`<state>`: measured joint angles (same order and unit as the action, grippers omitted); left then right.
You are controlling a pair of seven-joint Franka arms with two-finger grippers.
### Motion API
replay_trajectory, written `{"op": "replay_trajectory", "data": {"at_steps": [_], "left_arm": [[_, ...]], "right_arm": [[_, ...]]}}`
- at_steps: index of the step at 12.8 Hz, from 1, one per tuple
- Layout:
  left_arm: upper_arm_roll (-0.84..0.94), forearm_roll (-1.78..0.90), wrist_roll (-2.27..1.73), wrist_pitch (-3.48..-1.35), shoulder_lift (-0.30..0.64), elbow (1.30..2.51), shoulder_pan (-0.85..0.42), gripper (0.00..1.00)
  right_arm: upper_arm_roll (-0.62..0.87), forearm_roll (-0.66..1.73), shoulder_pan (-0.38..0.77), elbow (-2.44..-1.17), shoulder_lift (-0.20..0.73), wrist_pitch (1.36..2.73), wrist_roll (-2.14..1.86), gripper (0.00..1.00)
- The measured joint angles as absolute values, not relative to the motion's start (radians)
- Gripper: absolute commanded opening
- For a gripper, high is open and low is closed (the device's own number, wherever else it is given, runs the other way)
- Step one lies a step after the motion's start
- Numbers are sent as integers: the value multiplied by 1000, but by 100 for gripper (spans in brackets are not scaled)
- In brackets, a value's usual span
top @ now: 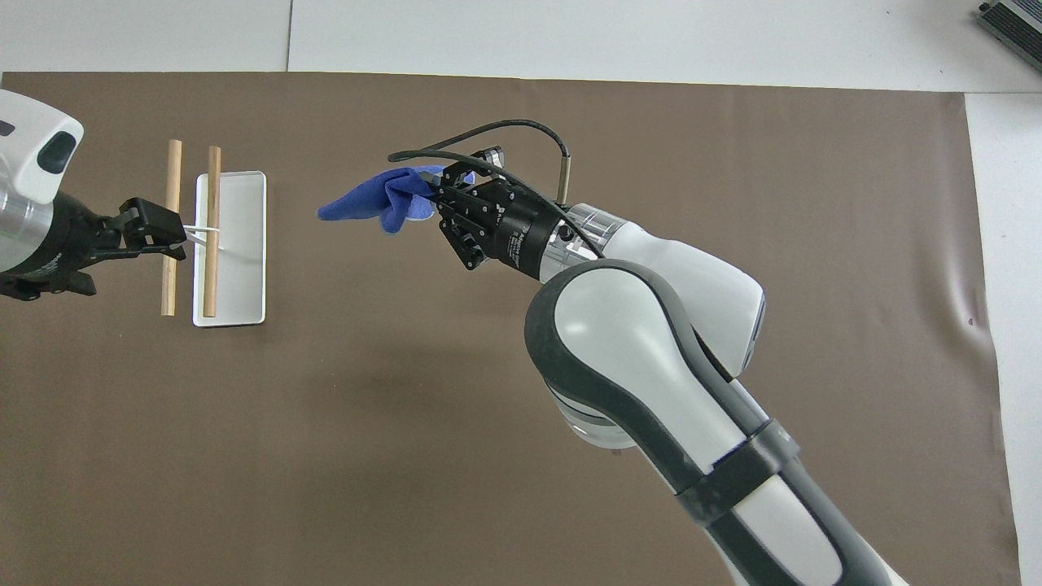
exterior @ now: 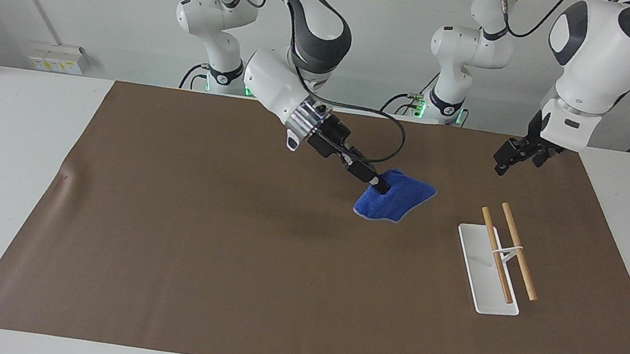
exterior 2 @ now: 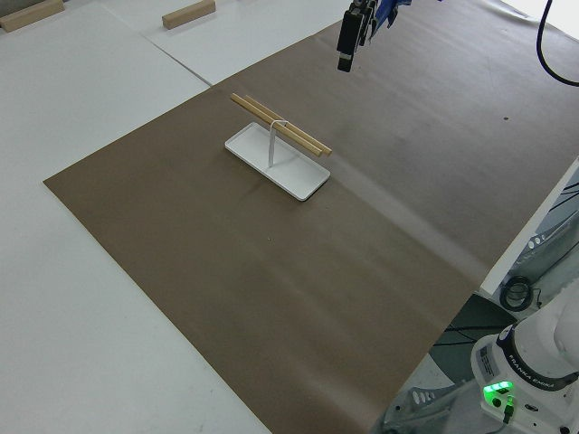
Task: Right arm passes towel to left arm to hang
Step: 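Carry the towel with the right gripper while the left gripper approaches, then grasp the towel end with the left gripper near the right gripper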
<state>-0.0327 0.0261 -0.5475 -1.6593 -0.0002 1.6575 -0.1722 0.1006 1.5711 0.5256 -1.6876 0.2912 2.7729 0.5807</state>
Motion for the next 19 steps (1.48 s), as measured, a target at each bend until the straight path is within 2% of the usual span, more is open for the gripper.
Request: {"op": "replay_trajectory", "data": {"at_steps": [7,15,19], "left_arm": [[-13,22,-1097,-1807,0,1684,-178,100],[48,-20,-1605,-2090,-50,1870,-179,100],[76,-21,-1729,-2135,-62,1888,-179,100]], "right_arm": [[101,1571,542,-1685,291,2799,581,0],[101,1574,590,-1685,312,2846,587,0],[101,1574,615,-1673,315,2896,679,0]]}}
